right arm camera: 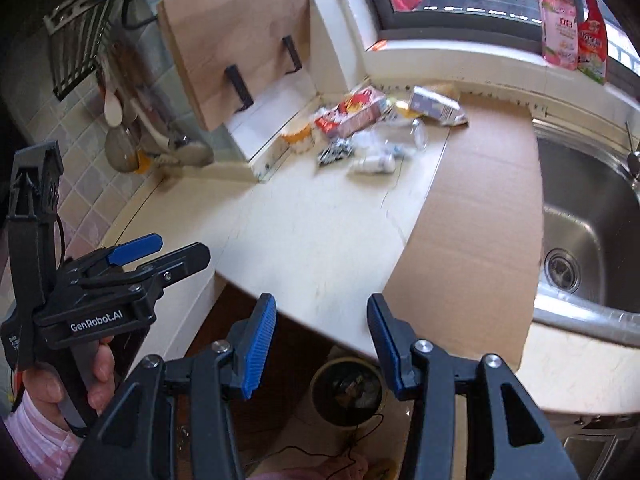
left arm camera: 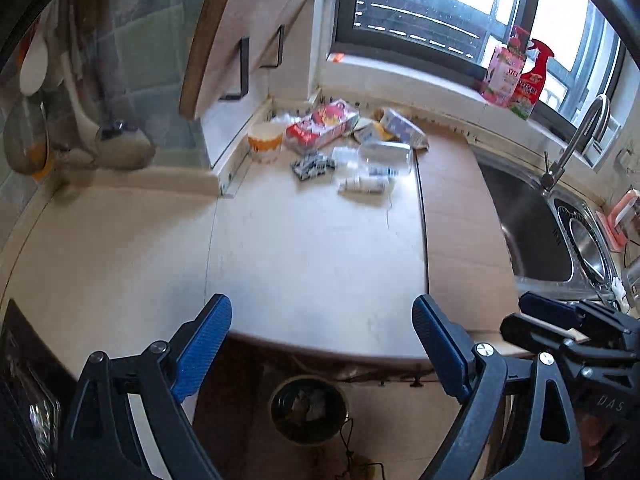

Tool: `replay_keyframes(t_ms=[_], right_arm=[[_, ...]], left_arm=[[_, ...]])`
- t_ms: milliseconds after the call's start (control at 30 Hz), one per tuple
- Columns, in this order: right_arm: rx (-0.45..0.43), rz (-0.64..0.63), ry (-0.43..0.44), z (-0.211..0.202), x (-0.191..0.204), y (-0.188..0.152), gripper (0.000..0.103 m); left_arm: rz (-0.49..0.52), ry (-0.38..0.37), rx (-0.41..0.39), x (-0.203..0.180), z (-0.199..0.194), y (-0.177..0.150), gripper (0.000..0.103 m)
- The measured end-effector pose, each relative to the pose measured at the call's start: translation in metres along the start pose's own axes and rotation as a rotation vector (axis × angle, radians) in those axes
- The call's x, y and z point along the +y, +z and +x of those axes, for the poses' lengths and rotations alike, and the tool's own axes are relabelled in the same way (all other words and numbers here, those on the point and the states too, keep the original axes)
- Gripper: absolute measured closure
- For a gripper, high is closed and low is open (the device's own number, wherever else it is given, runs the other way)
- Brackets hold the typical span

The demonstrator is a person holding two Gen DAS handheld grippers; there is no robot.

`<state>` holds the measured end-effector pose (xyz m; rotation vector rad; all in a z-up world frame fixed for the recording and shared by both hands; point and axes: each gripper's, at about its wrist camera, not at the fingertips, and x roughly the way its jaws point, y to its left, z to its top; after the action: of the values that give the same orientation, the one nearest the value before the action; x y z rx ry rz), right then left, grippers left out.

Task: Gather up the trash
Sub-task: 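Raise both tools back to the counter trash pile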

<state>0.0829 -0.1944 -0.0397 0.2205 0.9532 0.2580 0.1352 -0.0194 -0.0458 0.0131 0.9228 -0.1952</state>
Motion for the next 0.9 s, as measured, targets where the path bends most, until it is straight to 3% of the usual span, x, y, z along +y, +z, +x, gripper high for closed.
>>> replay_keyframes(t_ms=[300,433,600,900], right_arm=[[-0.023,0.092,-0.051,0.012,-0.022,0.061,0.055],[-0.019,0.151,-0.046,0.030,-0.036,0.084,0.055],[0.005,0.174,-0.064,0.057,-0.053,0.105,0.055],[0.095,0.167,-0.004,0.125,-0.079,0.133,0.055]], left_arm=[[0.148,0.051,-0.054,-0.005,0.049,0.057,0.011],[0.182,0.053,-0.036,-0.007,0.081,0.078,0.011],[0.163,0.015,-0.005,-0.004,0.123,0.108,0.011],[0.097,0.049,0.084,0.008,0.211,0.151,0.016]])
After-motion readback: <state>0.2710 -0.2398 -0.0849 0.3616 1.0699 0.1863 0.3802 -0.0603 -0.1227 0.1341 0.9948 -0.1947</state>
